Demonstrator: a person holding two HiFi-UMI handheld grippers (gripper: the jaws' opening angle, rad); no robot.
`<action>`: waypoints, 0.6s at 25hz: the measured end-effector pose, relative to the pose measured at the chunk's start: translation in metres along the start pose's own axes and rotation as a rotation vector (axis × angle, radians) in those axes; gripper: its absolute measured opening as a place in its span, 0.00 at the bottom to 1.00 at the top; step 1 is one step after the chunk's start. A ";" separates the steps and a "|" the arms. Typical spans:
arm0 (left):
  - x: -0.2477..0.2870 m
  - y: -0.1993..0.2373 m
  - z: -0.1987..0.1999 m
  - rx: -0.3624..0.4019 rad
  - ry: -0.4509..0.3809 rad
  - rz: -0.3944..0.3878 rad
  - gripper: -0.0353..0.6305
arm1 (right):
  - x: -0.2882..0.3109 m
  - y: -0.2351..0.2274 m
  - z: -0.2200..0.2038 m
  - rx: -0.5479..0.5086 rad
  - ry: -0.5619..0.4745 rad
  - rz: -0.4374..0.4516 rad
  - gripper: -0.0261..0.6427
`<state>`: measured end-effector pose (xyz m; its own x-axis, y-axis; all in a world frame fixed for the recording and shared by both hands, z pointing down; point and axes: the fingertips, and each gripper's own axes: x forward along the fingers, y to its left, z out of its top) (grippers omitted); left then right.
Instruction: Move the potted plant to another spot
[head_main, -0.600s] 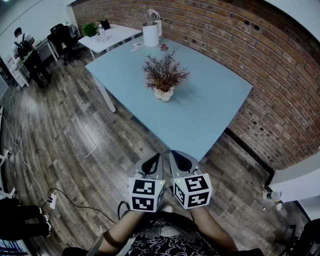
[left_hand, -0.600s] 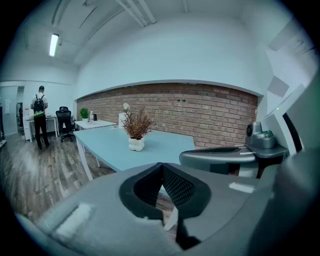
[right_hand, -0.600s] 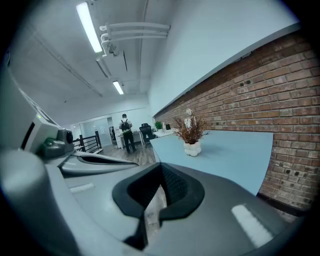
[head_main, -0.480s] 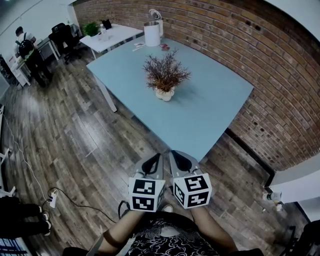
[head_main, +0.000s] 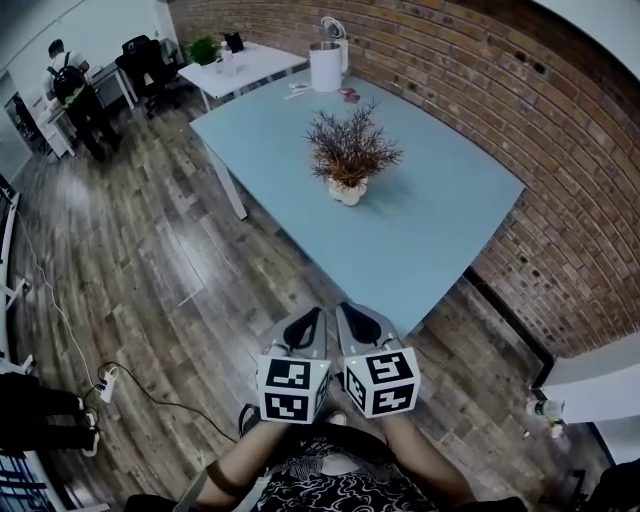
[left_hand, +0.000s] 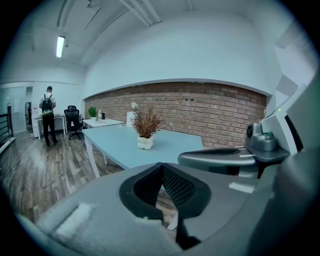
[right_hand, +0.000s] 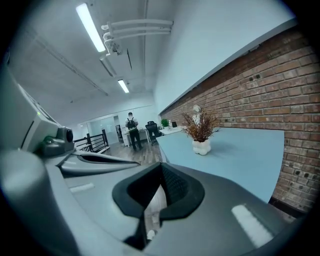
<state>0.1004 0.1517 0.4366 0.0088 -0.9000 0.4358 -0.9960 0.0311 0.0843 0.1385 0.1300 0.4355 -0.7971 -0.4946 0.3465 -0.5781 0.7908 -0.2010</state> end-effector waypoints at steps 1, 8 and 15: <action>0.001 0.003 0.000 -0.002 0.000 0.004 0.04 | 0.004 0.001 0.001 -0.001 0.002 0.004 0.05; 0.021 0.028 0.005 -0.022 0.004 0.006 0.04 | 0.034 0.001 0.004 -0.005 0.015 0.009 0.05; 0.054 0.054 0.011 -0.018 0.013 -0.023 0.04 | 0.073 -0.008 0.007 0.006 0.032 -0.018 0.05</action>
<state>0.0461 0.1003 0.4545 0.0331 -0.8950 0.4448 -0.9937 0.0181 0.1102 0.0839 0.0847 0.4563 -0.7805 -0.4966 0.3797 -0.5933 0.7798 -0.1998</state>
